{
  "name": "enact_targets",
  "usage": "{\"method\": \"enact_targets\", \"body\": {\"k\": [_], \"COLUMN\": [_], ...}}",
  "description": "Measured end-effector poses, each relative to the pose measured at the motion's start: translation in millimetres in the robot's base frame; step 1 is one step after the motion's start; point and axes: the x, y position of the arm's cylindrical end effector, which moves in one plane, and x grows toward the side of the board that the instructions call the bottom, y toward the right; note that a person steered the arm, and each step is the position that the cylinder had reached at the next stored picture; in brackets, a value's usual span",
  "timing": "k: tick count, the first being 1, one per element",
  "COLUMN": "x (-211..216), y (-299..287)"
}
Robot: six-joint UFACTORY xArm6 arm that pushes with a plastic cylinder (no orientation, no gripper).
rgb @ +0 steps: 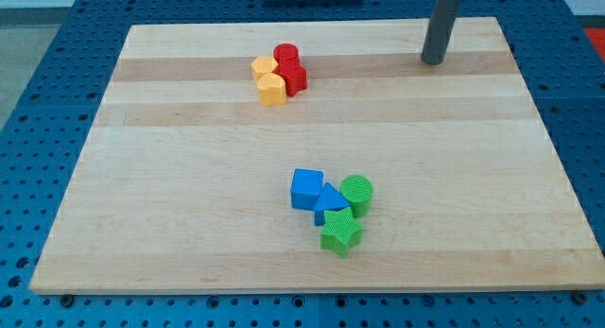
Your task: Push the yellow heart to the bottom left of the yellow hexagon
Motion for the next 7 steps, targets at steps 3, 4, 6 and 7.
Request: {"method": "enact_targets", "body": {"k": [3, 4, 6, 7], "x": [-36, -31, 80, 95], "y": [-69, -69, -84, -124]}}
